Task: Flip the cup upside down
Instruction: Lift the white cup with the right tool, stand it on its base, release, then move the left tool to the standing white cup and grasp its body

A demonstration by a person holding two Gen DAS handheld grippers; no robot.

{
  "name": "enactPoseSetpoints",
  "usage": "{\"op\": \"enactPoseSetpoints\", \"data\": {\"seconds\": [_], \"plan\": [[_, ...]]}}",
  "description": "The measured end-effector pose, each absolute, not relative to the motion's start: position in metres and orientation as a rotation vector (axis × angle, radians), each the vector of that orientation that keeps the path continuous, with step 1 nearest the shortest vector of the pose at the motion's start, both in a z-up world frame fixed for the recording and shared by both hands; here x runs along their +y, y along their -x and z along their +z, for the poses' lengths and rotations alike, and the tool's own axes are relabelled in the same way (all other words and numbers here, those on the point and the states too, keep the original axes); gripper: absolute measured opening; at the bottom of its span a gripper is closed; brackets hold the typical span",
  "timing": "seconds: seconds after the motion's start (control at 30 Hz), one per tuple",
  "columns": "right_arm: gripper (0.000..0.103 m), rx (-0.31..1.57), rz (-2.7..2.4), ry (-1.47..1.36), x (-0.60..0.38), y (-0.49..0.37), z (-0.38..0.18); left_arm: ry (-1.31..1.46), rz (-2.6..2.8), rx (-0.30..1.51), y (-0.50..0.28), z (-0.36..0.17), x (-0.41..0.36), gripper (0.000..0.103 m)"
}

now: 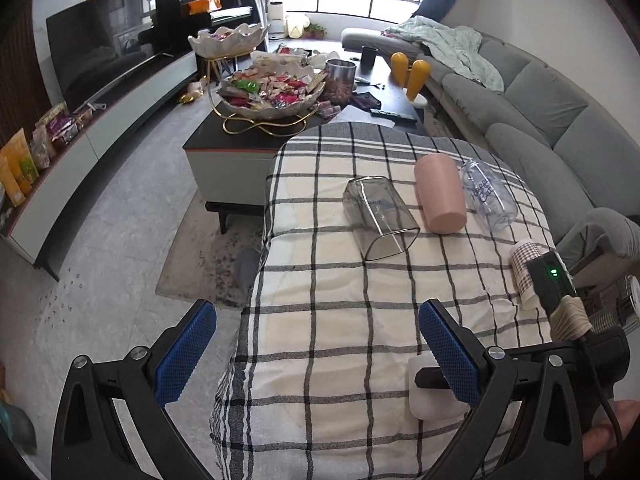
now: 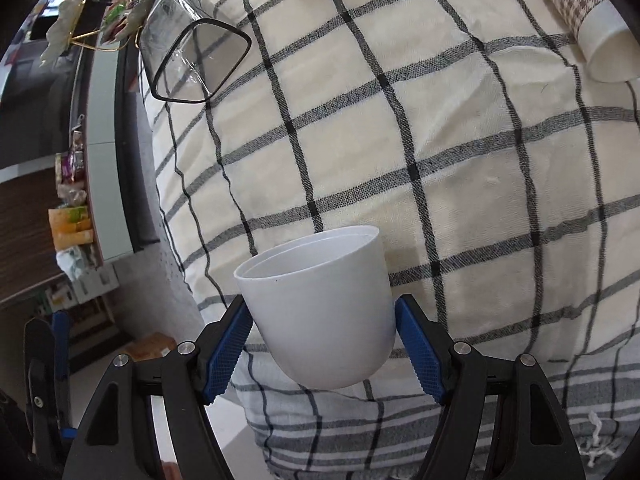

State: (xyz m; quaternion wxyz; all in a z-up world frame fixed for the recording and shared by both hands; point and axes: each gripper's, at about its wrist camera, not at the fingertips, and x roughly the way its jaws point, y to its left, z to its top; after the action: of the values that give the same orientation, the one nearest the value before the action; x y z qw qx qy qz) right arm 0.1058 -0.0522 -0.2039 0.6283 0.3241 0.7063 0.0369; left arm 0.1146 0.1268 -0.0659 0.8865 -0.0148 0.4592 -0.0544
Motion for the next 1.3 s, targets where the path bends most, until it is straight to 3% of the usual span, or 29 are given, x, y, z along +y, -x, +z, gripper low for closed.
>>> {"op": "enactPoseSetpoints", "data": {"seconds": [0.2,0.33,0.6,0.93,1.3], "plan": [[0.074,1.578,0.100,-0.770,-0.062,-0.110,-0.202,0.064,-0.108,0.971,-0.118,-0.074,0.131,0.103],[0.088,1.560,0.116,-0.784,-0.070,-0.104,-0.200,0.035,-0.104,0.950,-0.111,-0.070,0.125,0.103],[0.088,1.401,0.105,-0.702,-0.104,-0.066,-0.155,0.053,-0.079,0.870,-0.082,-0.053,0.109,0.103],[0.089,1.026,-0.127,-0.438,-0.183,-0.001,-0.102,0.073,-0.040,0.699,-0.028,-0.089,0.051,0.103],[0.089,0.993,-0.148,-0.461,-0.201,0.011,-0.109,-0.030,-0.094,0.682,-0.024,-0.128,0.010,0.103]]}}
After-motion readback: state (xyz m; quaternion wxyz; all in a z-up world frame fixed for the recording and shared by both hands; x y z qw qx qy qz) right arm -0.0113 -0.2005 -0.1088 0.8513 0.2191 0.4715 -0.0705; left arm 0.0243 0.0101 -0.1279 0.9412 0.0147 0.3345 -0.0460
